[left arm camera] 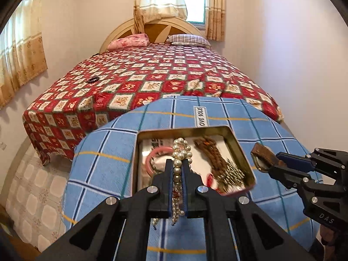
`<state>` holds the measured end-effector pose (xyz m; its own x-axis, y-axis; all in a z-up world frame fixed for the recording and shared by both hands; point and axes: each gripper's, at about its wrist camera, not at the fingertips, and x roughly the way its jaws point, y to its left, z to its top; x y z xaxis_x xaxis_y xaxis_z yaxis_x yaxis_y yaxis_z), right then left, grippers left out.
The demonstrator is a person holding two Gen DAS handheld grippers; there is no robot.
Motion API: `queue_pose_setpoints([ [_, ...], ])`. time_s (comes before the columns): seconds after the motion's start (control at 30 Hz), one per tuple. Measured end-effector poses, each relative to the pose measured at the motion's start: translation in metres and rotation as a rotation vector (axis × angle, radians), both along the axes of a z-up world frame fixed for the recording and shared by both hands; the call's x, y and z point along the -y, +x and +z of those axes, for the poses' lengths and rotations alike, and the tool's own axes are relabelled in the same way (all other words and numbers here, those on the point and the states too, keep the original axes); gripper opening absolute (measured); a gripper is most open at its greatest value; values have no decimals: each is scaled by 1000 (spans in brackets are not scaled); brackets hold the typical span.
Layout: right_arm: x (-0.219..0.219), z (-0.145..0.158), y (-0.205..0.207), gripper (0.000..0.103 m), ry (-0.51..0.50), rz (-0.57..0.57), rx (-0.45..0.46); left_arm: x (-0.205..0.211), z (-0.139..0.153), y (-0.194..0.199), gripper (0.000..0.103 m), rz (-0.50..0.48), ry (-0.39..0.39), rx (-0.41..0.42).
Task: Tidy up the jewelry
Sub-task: 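Carry the pearl necklace with the left tool while the right tool carries the watch into the tin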
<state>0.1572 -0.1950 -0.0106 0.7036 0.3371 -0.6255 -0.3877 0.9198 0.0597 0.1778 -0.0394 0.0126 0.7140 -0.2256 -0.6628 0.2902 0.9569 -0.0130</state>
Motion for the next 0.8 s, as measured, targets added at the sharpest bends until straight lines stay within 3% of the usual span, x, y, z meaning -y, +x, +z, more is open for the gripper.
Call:
queue_pose_setpoints([
  [0.37,-10,-7,40,23,-4,-18,-18,0,-12,31,6,17,14,-12],
  [0.8,-13,-18,56,23,4,-31,-47,8,-14,45,6,7,28,-17],
])
